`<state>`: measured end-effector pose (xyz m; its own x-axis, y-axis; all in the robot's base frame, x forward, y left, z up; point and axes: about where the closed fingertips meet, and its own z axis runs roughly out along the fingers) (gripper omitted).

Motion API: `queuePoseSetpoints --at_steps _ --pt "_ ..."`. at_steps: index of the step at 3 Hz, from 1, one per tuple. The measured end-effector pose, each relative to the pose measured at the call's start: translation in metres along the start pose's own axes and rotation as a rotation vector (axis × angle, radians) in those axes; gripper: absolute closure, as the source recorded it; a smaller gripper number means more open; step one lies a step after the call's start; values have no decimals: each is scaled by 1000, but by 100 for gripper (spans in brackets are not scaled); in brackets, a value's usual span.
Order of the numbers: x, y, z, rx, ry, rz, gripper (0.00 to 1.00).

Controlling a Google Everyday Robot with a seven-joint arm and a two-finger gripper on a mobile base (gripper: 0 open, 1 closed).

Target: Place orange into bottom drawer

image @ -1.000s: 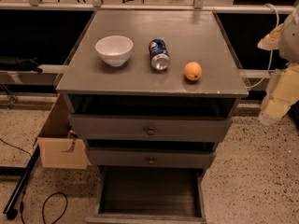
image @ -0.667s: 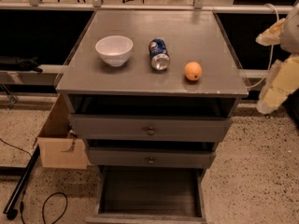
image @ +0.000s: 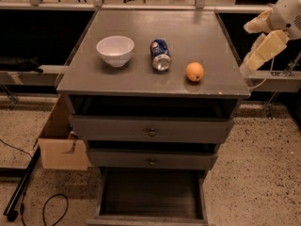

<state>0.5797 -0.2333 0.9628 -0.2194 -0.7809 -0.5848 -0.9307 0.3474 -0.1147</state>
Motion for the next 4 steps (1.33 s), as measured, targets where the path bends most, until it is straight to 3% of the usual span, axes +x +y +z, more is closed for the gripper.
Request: queuePoseSetpoints --at_steps 1,2,3,4 --pt "-7 -18 1 19 -49 -4 0" --pt "3 -5 -5 65 -139 108 0" --pt "14 8 5 115 -180 214 0" --pt "22 -2 29 129 -142 247 0"
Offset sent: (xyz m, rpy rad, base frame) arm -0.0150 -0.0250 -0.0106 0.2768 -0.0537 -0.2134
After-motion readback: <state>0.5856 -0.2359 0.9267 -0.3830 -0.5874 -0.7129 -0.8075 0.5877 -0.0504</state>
